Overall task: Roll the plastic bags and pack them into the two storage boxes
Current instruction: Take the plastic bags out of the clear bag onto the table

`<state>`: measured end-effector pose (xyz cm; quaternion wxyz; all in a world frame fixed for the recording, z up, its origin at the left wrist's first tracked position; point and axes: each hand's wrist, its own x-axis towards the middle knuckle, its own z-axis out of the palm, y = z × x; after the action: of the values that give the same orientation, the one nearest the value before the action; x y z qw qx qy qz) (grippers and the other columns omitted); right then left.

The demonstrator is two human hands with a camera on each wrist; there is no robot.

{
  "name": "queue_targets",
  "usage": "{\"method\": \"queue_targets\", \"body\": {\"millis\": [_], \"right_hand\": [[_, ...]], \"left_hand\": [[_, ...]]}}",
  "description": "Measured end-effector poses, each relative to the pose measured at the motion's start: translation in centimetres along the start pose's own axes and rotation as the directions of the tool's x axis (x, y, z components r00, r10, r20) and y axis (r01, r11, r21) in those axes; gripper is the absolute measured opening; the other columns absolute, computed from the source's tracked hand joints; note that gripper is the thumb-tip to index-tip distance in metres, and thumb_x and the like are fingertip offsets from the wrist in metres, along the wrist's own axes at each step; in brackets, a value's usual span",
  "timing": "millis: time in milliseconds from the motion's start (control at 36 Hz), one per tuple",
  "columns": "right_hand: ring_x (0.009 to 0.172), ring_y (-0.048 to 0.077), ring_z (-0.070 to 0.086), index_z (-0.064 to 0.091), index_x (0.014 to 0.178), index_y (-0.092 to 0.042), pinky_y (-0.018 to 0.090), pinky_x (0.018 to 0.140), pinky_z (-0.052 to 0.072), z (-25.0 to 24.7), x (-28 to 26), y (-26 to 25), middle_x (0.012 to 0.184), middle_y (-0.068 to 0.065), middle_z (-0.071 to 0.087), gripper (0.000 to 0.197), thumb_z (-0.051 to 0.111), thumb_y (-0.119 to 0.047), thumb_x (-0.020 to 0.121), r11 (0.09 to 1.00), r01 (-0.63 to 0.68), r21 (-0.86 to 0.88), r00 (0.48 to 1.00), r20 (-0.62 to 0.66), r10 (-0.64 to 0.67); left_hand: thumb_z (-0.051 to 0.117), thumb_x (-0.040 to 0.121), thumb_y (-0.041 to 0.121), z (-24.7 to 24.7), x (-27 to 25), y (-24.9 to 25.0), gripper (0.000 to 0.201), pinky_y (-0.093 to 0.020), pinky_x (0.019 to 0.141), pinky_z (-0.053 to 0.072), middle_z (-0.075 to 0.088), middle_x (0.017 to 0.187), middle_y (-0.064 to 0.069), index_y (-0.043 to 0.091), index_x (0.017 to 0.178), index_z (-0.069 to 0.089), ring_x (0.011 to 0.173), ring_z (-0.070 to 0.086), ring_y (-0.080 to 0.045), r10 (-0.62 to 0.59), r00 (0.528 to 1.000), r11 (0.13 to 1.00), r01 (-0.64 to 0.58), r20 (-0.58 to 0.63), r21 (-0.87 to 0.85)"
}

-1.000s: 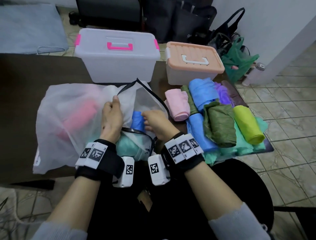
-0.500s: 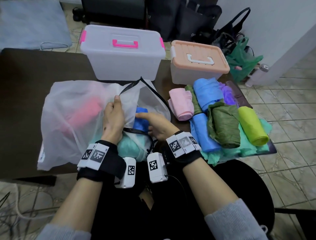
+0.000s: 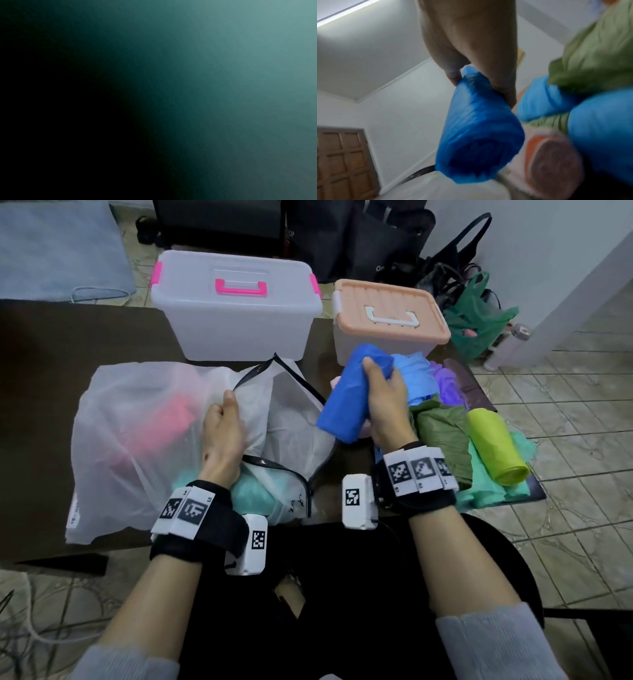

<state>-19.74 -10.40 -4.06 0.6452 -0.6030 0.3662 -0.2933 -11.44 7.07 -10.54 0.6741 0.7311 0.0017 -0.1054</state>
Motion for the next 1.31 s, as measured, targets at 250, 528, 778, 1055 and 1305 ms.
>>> {"method": "queue_targets", "body": {"millis": [250, 528, 778, 1055, 1305], "right_hand": [[0.122, 0.033, 0.046, 0.028, 0.139, -0.002, 0.032, 0.095, 0.035, -4.1, -1.8, 2.2, 0.134, 0.022, 0.047, 0.054, 0.049, -0.026, 0.095, 0.756, 0.118, -0.644, 0.992, 0.111, -0.061], [0.117, 0.044, 0.043, 0.002, 0.148, -0.002, 0.043, 0.093, 0.036, -3.7, -3.2, 4.5, 0.134, 0.030, 0.035, 0.067, 0.040, -0.027, 0.099, 0.540, 0.064, -0.839, 0.989, 0.126, 0.079], [0.124, 0.042, 0.038, 0.000, 0.147, 0.001, 0.043, 0.099, 0.034, -4.0, -3.3, 5.1, 0.139, 0.029, 0.031, 0.068, 0.038, -0.028, 0.099, 0.352, 0.059, -0.934, 0.984, 0.113, 0.136], [0.129, 0.032, 0.029, 0.022, 0.143, -0.003, 0.041, 0.098, 0.031, -3.2, -3.0, 5.3, 0.142, 0.017, 0.030, 0.063, 0.044, -0.040, 0.097, 0.038, 0.111, -0.993, 0.992, 0.108, -0.070], [0.146, 0.029, -0.006, 0.007, 0.152, -0.017, 0.049, 0.115, 0.000, -3.3, -1.4, 6.3, 0.159, 0.008, -0.002, 0.063, 0.028, -0.047, 0.100, 0.037, 0.368, -0.929, 0.929, 0.366, -0.058]], "left_hand": [[0.036, 0.098, 0.046, 0.7, -0.1, 0.1, 0.042, -0.031, 0.057, 0.029, 0.036, 0.059, 0.003, 0.023, 0.063, 0.032, 0.054, 0.035, -0.015, 0.044, 0.999, 0.996, -0.042, -0.022, 0.073], [0.034, 0.097, 0.047, 0.7, 0.1, 0.1, 0.044, -0.032, 0.051, 0.024, 0.033, 0.057, 0.003, 0.023, 0.060, 0.031, 0.052, 0.030, -0.016, 0.061, 0.998, 0.988, -0.059, -0.011, 0.144], [0.035, 0.099, 0.043, 0.9, -0.2, 0.3, 0.045, -0.032, 0.052, 0.025, 0.033, 0.058, 0.003, 0.021, 0.061, 0.030, 0.053, 0.031, -0.015, 0.046, 0.999, 0.990, -0.043, -0.015, 0.133], [0.033, 0.100, 0.042, 1.1, -0.7, 0.7, 0.046, -0.030, 0.049, 0.023, 0.030, 0.058, 0.003, 0.020, 0.060, 0.028, 0.052, 0.028, -0.016, 0.041, 0.999, 0.988, -0.042, 0.012, 0.152], [0.035, 0.099, 0.041, 1.2, -1.8, 2.0, 0.040, -0.033, 0.061, 0.038, 0.046, 0.074, 0.004, 0.007, 0.086, 0.051, 0.064, 0.040, -0.010, 0.042, 0.999, 0.978, -0.043, 0.007, 0.204]]}}
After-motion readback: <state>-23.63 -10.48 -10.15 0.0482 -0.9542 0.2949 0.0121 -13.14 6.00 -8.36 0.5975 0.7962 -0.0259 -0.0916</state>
